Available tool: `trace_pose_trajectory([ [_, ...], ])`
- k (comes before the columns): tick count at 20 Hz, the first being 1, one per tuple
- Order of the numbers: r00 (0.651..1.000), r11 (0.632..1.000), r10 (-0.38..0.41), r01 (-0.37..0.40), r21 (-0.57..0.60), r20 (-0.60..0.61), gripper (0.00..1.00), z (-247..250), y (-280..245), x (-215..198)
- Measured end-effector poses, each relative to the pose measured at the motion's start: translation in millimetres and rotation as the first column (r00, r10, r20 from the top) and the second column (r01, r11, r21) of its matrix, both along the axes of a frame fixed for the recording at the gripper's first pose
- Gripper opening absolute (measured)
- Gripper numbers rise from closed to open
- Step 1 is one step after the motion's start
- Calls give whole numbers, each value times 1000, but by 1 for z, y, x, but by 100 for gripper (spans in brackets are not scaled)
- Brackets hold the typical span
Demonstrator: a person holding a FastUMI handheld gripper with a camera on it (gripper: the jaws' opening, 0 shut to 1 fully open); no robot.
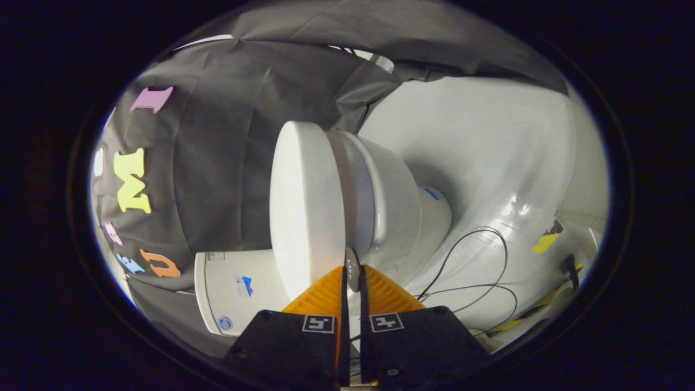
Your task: Open the toilet lid.
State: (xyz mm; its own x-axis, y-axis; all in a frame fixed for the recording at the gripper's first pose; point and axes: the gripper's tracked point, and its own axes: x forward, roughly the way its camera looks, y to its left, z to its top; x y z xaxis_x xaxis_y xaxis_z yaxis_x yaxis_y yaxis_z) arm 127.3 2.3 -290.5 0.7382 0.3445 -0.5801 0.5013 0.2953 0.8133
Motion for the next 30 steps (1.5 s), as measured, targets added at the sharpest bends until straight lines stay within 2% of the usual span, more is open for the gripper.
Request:
trace_pose_trajectory([
  [12,996,1000,4,-2,-23,84,11,39,5,4],
  [16,988,996,47,-36,-76,147,11,61,15,8],
  [19,985,996,47,-33,-85,169,11,70,16,9],
  [30,977,960,124,-74,-272,171,11,109,39,16],
])
